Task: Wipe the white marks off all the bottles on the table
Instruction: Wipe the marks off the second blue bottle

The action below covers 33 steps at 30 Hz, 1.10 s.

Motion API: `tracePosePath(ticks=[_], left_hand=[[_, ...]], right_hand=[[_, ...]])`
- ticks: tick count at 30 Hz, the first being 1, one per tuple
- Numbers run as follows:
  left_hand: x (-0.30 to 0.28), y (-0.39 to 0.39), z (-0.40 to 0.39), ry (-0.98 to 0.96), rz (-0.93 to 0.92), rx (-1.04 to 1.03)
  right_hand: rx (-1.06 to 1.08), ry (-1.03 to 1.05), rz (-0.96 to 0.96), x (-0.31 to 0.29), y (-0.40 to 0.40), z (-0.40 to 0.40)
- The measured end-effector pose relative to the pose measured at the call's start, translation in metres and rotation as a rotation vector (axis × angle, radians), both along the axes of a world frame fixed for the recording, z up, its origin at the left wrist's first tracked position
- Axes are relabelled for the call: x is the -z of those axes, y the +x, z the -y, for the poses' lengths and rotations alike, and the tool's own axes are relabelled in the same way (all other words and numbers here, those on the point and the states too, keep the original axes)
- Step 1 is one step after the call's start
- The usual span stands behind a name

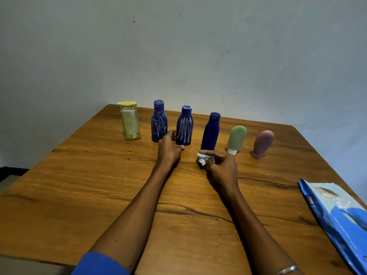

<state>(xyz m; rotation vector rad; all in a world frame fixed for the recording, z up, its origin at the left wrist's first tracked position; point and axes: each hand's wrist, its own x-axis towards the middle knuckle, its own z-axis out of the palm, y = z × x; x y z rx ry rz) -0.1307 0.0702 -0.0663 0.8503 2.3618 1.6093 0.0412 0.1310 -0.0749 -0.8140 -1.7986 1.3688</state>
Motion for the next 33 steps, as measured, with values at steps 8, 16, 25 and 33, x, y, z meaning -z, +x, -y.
tracePosePath(ticks=[8, 16, 25, 33], left_hand=[[-0.003, 0.0, -0.01, -0.02, -0.017, -0.026], [-0.003, 0.01, 0.007, -0.007, -0.071, -0.032], [-0.005, 0.046, 0.042, 0.087, -0.041, 0.061], [-0.006, 0.067, 0.06, 0.091, 0.022, 0.227]], right_hand=[[-0.04, -0.081, -0.046, 0.003, -0.002, -0.007], [0.013, -0.189, -0.159, 0.004, -0.002, -0.012], [-0.057, 0.038, -0.11, 0.002, 0.015, 0.009], [0.016, 0.087, -0.15, 0.001, 0.042, 0.027]])
